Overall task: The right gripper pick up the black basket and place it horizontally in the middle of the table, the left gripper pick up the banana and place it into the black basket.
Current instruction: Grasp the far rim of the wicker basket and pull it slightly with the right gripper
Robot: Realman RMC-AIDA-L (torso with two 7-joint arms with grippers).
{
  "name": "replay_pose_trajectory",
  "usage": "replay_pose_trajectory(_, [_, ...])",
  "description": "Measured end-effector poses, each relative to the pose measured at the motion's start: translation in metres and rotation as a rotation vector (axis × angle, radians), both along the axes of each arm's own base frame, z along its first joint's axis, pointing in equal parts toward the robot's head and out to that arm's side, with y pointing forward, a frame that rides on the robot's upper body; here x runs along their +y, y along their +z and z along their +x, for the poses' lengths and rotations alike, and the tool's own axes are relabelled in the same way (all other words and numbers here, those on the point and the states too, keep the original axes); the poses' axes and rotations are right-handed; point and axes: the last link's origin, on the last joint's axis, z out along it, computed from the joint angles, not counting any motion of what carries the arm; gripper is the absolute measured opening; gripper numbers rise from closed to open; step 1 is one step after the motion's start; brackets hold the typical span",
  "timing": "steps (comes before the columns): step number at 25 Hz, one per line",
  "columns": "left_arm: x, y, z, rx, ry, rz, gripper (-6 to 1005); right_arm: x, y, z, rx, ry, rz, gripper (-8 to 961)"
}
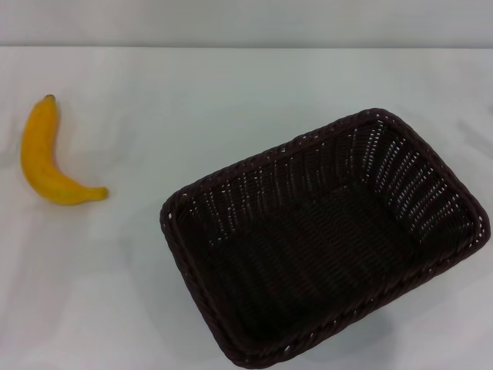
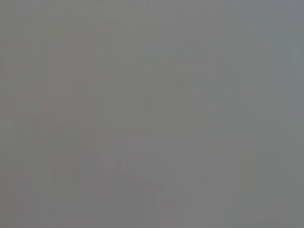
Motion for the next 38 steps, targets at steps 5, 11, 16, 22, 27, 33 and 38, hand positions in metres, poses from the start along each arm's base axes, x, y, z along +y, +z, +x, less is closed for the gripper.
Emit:
replay_pose_trajectory(5, [0.000,0.002,-0.006,-0.006,0.033,-0.004,861,0.030,0.015,-0.042,-0.188,-0.119,-0.256,824])
replay_pose_trajectory(11, [0.007,0.006,-0.014,-0.013,0.080,-0.027,861,0.053,0.000,-0.096,-0.456,-0.270,-0.541,822])
replay_pose_trajectory(16, [0.008,0.006,-0.016,-0.018,0.095,-0.029,861,0.054,-0.020,-0.130,-0.552,-0.291,-0.691,820])
replay_pose_trajectory(22, [0.010,0.006,-0.016,-0.020,0.103,-0.036,861,0.054,-0.032,-0.147,-0.619,-0.353,-0.771,817])
replay_pose_trajectory(27, [0.012,0.006,-0.016,-0.021,0.102,-0.037,861,0.055,-0.039,-0.148,-0.636,-0.452,-0.779,815])
replay_pose_trajectory(33, [0.016,0.010,-0.014,-0.014,0.093,-0.033,862,0.048,-0.055,-0.149,-0.678,-0.470,-0.842,813])
replay_pose_trajectory(38, [0.018,0.010,-0.012,-0.015,0.087,-0.032,862,0.046,-0.070,-0.141,-0.668,-0.517,-0.898,811])
